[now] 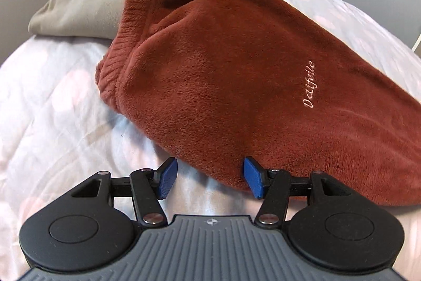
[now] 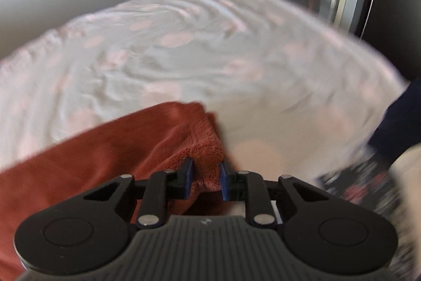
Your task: Fold clothes
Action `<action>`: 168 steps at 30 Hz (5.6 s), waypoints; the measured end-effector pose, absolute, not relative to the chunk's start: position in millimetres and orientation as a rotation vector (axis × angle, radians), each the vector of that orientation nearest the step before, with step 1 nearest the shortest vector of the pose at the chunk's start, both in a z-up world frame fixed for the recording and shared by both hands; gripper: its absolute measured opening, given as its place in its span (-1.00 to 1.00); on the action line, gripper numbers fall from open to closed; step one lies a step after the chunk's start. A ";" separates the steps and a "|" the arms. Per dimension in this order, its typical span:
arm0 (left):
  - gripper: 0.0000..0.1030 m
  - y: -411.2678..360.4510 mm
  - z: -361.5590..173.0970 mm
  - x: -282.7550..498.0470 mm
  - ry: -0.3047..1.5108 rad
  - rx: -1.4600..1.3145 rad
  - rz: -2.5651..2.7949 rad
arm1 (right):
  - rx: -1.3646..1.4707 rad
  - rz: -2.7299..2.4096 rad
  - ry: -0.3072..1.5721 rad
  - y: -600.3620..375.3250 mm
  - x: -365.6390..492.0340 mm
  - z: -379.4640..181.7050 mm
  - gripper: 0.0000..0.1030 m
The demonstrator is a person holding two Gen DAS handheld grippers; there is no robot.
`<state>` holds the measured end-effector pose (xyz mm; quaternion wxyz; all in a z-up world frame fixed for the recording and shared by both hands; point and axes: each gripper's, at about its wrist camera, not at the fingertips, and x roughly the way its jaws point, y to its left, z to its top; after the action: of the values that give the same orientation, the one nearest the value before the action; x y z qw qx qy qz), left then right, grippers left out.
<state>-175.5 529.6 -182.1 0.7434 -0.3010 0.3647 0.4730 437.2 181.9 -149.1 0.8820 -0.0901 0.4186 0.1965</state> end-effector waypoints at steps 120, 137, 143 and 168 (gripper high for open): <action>0.13 490.8 -104.2 -214.3 0.748 -0.743 1.040 | 0.002 0.487 1.044 -10.0 329.3 -136.2 0.42; 0.13 479.0 -132.2 -176.9 0.864 -0.723 1.029 | -0.063 0.524 1.252 -9.8 377.2 -189.3 0.19; 0.13 473.4 -132.4 -179.0 0.861 -0.727 1.007 | -0.037 0.559 1.222 -8.0 366.0 -172.4 -0.42; 0.13 439.5 -123.3 -184.0 0.820 -0.698 0.863 | 0.136 0.998 1.208 191.3 165.4 -101.6 -0.44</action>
<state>-184.0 439.5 -123.3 0.7714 -0.3218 0.3781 0.3981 165.4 191.3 -101.6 0.7064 0.0612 0.5435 0.4492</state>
